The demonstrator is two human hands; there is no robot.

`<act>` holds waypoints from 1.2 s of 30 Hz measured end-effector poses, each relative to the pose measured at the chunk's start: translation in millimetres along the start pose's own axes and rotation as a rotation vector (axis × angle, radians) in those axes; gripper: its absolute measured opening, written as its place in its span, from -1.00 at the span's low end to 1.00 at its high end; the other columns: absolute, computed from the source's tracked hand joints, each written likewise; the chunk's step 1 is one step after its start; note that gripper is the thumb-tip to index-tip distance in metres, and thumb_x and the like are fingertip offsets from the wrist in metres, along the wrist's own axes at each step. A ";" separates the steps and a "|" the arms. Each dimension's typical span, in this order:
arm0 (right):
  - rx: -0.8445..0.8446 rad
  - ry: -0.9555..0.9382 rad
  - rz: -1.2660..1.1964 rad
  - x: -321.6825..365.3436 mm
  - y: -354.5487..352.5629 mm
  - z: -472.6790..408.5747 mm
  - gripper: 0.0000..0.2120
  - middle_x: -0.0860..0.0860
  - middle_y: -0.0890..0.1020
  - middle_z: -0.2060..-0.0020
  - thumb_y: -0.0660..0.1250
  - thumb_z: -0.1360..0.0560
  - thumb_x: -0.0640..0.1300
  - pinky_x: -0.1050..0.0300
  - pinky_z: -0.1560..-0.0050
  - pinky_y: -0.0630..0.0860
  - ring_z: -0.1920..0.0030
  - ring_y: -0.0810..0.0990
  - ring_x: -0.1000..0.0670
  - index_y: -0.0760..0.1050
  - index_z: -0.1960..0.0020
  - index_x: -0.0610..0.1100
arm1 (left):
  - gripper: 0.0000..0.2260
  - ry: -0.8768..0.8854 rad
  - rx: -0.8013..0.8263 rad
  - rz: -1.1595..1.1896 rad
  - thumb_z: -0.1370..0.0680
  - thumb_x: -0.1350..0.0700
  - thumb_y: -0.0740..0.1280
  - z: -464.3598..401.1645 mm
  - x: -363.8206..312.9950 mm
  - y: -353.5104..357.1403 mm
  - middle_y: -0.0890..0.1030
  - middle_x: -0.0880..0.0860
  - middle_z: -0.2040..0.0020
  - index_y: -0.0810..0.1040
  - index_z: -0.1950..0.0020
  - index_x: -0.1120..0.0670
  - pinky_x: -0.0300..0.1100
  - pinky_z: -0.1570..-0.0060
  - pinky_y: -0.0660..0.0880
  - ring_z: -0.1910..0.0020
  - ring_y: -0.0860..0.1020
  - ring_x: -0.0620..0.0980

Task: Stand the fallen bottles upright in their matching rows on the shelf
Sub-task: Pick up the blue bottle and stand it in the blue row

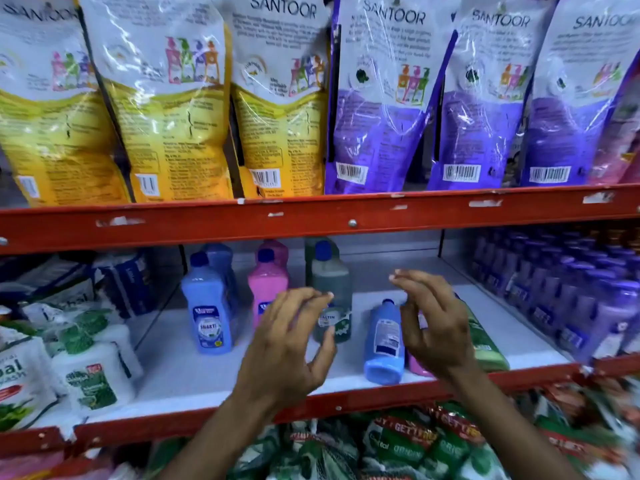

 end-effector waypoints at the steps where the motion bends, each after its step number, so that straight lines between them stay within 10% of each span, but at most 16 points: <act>1: 0.012 0.199 -0.038 -21.5 3.1 7.7 -0.71 -0.09 0.69 0.03 0.23 -0.49 -0.36 0.38 0.02 0.47 0.09 0.66 0.00 0.61 -0.12 -0.17 | -0.69 -0.071 0.041 0.061 -0.49 0.05 0.34 3.1 3.0 20.6 0.59 0.08 -0.11 0.57 -0.21 0.11 -0.13 -0.18 0.49 -0.12 0.54 0.03; 4: 0.263 0.719 -0.059 -64.2 32.7 41.5 -0.82 -0.17 0.68 0.30 0.20 -0.52 -0.30 0.30 0.46 0.37 0.45 0.53 0.01 0.58 0.01 -0.20 | -0.71 -0.413 0.340 0.228 -0.50 -0.03 0.29 12.2 17.6 89.7 0.65 0.02 -0.08 0.59 -0.15 0.06 -0.20 -0.09 0.52 -0.06 0.59 -0.03; 6: 0.431 0.858 -0.090 -75.0 52.2 59.5 -0.84 -0.24 0.63 0.31 0.16 -0.51 -0.30 -0.02 0.32 0.33 0.34 0.52 -0.17 0.50 0.16 -0.26 | -0.80 -0.568 0.467 0.287 -0.52 -0.03 0.29 14.8 26.9 132.7 0.66 0.02 0.08 0.56 0.03 0.09 -0.26 0.12 0.44 0.08 0.59 -0.02; 10: 0.565 0.962 -0.168 -79.9 70.8 74.6 -0.78 -0.09 0.43 0.37 0.14 -0.50 -0.29 0.07 0.40 0.19 0.35 0.42 -0.10 0.36 0.32 -0.17 | -0.73 -0.746 0.643 0.353 -0.55 0.00 0.31 12.6 37.1 188.6 0.52 0.12 0.29 0.47 0.27 0.13 -0.19 0.29 0.27 0.26 0.51 0.13; 14: 0.530 1.041 -0.269 -84.6 75.7 79.8 -0.75 -0.05 0.39 0.43 0.13 -0.49 -0.30 0.07 0.37 0.18 0.39 0.33 -0.02 0.31 0.36 -0.14 | -0.59 -0.904 0.750 0.414 -0.49 -0.10 0.39 11.3 36.9 220.4 0.59 0.19 0.37 0.65 0.18 0.28 -0.06 0.33 0.54 0.42 0.56 0.12; 23: 0.386 1.157 -0.457 -93.3 75.7 99.6 -0.79 -0.09 0.65 0.22 0.14 -0.51 -0.26 0.07 0.24 0.41 0.27 0.54 -0.06 0.55 0.05 -0.17 | -0.71 -1.099 0.755 0.540 -0.46 0.11 0.49 4.1 21.7 229.4 0.46 0.04 0.37 0.45 -0.01 0.19 -0.39 0.76 0.25 0.51 0.42 -0.12; 27: 0.276 1.167 -0.539 -95.8 75.2 103.0 -0.85 -0.07 0.60 0.33 0.16 -0.51 -0.27 -0.01 0.26 0.44 0.34 0.48 -0.07 0.50 0.10 -0.15 | -0.73 -1.087 0.660 0.531 -0.48 0.20 0.44 7.5 27.9 223.8 0.61 0.11 0.19 0.57 -0.12 0.32 -0.37 0.67 0.34 0.35 0.52 -0.02; 31: 0.199 1.197 -0.682 -92.9 83.2 111.6 -0.83 -0.13 0.71 0.11 0.26 -0.46 -0.11 -0.30 0.00 0.62 0.07 0.68 -0.22 0.55 0.00 -0.12 | -0.73 -1.059 0.518 0.666 -0.45 0.32 0.44 9.0 35.7 203.4 0.69 0.24 -0.09 0.58 -0.15 0.28 -0.13 0.06 0.58 0.11 0.61 0.04; 36: 0.104 1.110 -0.894 -62.7 89.1 94.0 -0.84 -0.11 0.71 0.03 0.28 -0.55 -0.34 0.10 0.18 0.67 0.10 0.72 -0.02 0.56 -0.10 -0.25 | -0.69 -0.905 0.416 0.887 -0.50 0.44 0.33 14.1 45.4 147.9 0.66 0.05 0.03 0.49 -0.16 0.15 -0.32 0.07 0.58 0.19 0.63 -0.24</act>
Point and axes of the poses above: each hand's wrist, its own z-axis away from the middle knuckle, its own y-axis out of the palm, x = y × z, the point moved 7 cm from there along -z, towards the middle knuckle
